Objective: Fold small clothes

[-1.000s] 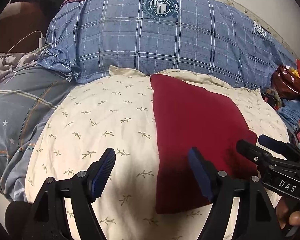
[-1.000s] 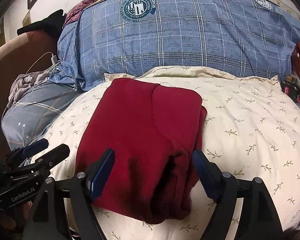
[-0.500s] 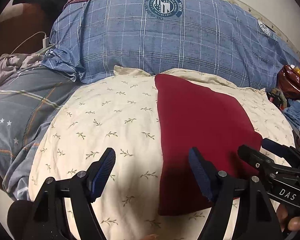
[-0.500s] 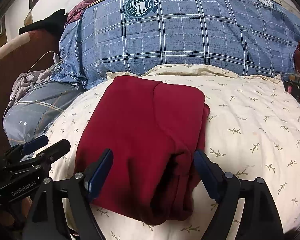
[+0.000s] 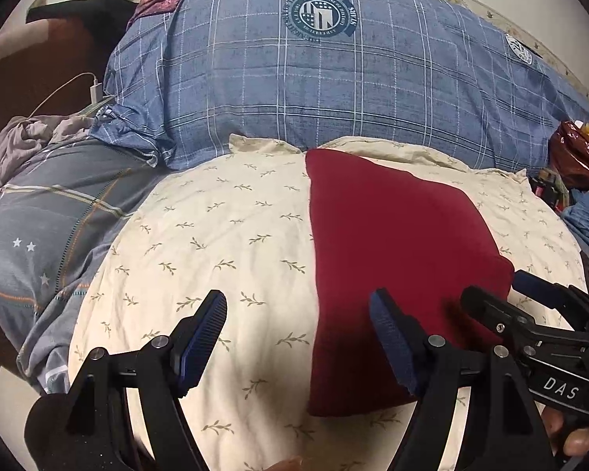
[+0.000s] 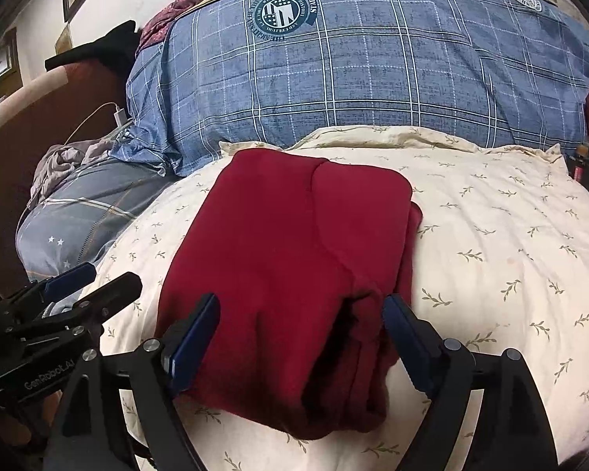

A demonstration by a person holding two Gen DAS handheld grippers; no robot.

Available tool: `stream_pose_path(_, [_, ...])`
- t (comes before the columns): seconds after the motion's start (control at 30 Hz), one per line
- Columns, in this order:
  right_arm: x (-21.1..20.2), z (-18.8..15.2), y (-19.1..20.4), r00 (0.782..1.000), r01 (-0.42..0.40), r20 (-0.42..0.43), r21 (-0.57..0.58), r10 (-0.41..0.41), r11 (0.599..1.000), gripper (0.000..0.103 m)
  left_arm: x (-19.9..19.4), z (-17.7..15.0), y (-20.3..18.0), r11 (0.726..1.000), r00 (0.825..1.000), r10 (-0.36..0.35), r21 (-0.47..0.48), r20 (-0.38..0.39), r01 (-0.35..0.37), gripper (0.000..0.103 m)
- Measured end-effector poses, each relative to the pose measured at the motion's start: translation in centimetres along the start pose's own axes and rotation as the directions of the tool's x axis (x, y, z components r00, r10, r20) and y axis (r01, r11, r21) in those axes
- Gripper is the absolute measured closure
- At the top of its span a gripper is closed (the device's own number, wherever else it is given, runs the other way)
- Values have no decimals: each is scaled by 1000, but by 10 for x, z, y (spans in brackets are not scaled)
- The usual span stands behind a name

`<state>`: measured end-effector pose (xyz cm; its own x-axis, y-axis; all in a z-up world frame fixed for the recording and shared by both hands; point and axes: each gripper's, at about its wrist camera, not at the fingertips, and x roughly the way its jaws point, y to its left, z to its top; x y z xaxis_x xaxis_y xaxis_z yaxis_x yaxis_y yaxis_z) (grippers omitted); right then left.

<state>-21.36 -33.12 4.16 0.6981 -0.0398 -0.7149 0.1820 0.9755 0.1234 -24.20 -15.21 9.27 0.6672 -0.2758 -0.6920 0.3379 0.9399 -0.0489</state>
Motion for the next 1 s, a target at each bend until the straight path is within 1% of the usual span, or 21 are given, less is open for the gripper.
stream_pose_path(0.33, [1,-4,0,1000,12,-16,-1,-12,1000,16,8,1,-2,1000,999,-27,12,-22,27,28])
stream_pose_path(1.0, [10,-7,-6,999,15,-33,11,-15,1000,15,14,2,-6,1000,999,-9,22,-31,10,29])
